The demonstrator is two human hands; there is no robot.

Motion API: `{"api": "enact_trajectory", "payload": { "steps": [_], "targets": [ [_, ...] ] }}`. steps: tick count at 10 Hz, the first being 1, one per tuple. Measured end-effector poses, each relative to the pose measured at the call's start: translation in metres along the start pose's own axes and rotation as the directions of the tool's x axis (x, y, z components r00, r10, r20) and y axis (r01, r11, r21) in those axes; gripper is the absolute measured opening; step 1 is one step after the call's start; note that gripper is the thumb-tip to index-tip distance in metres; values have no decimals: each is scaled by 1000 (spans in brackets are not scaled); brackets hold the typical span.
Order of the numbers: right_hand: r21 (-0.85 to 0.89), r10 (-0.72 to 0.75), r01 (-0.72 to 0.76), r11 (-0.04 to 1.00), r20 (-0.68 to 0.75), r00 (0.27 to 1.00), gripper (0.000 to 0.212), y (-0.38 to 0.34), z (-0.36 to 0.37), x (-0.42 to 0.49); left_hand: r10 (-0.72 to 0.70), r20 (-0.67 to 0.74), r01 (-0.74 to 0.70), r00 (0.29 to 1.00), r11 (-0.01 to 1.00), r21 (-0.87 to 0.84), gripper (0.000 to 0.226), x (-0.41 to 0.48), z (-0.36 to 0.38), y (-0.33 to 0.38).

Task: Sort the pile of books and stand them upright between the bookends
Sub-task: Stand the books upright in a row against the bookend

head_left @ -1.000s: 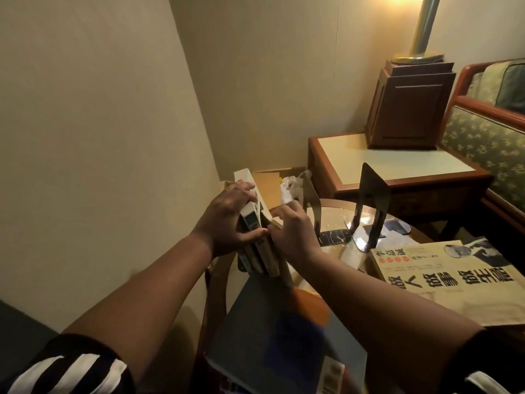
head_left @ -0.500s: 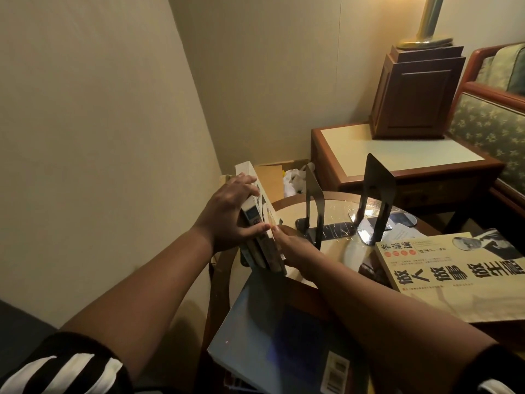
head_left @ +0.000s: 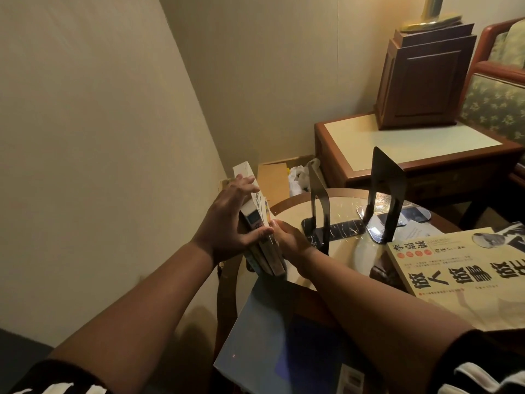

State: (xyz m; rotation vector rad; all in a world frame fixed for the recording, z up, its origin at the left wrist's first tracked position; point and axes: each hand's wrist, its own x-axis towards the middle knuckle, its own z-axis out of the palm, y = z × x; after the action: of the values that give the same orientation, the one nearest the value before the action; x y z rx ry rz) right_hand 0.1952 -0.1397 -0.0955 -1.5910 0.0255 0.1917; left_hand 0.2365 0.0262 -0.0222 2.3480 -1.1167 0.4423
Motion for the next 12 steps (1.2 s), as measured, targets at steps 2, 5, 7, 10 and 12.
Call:
{"api": "enact_trajectory", "payload": {
  "steps": [2, 5, 7, 10, 12],
  "targets": [
    [-83, 15, -15, 996, -3, 1000, 45, 5, -11, 17, 9, -2, -9, 1000, 999, 38, 73, 6, 5, 5],
    [40, 64, -62, 997, -46, 997, 46, -2, -9, 10, 16, 8, -17, 1000, 998, 67, 74, 8, 6, 5],
    [-161, -9, 16, 987, 43, 999, 51, 8, -26, 10, 17, 31, -19, 999, 996, 82, 71, 8, 5, 7],
    [-211, 58, -68, 975, -53, 997, 39, -32, -36, -67, -3, 41, -1, 999, 996, 94, 70, 8, 1, 11],
    [-330, 23, 0, 944, 65, 998, 29, -59, -78, -134, -7, 42, 4, 999, 997, 81, 68, 5, -3, 13]
  ]
}}
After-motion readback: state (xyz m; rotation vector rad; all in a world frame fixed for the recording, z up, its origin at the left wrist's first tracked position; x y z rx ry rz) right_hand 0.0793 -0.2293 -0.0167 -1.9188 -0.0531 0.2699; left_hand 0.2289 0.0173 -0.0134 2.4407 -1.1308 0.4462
